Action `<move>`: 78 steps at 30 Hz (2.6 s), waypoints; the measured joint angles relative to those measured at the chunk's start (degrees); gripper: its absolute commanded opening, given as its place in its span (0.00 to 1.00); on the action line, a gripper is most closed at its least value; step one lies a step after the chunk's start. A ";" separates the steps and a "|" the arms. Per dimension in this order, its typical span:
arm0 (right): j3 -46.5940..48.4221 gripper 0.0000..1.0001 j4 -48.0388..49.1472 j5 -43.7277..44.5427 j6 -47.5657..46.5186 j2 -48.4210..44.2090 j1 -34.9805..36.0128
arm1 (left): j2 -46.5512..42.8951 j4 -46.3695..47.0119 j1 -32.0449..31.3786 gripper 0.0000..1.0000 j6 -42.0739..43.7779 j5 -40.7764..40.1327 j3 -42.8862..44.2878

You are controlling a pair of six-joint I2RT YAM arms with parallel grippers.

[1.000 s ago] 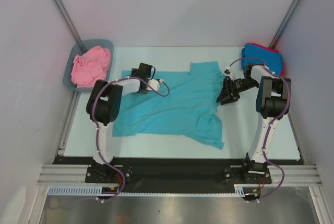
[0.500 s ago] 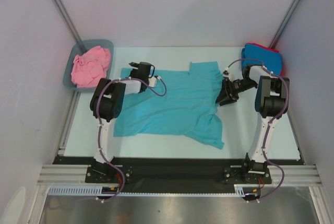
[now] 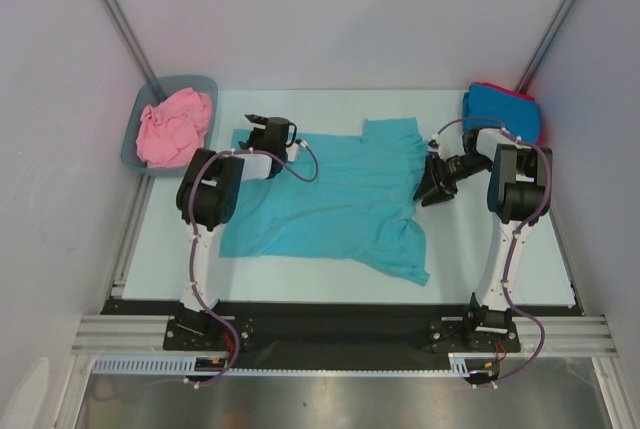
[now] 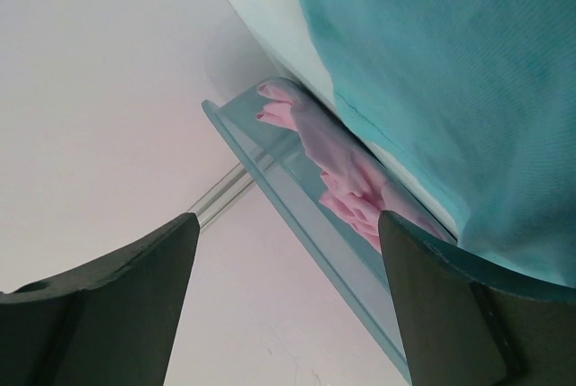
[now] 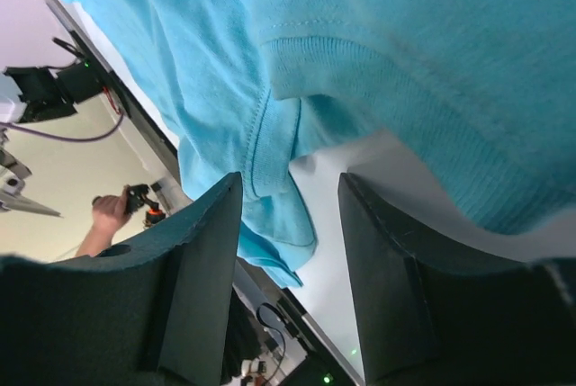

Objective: Fold and stack the t-shirts
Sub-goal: Flatten the tshirt out

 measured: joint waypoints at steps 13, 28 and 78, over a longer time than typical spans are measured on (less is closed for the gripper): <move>6.03 0.15 0.81 -1.05 4.07 4.81 3.82 | 0.17 0.85 0.00 0.87 -0.07 -0.79 0.00; 12.79 0.00 2.73 15.89 2.19 0.79 3.54 | 0.15 0.63 0.00 0.87 -0.63 -1.05 0.00; -4.17 0.57 -1.77 31.85 -17.90 -15.98 8.39 | -25.57 -50.31 -2.16 0.85 -22.21 27.91 -7.37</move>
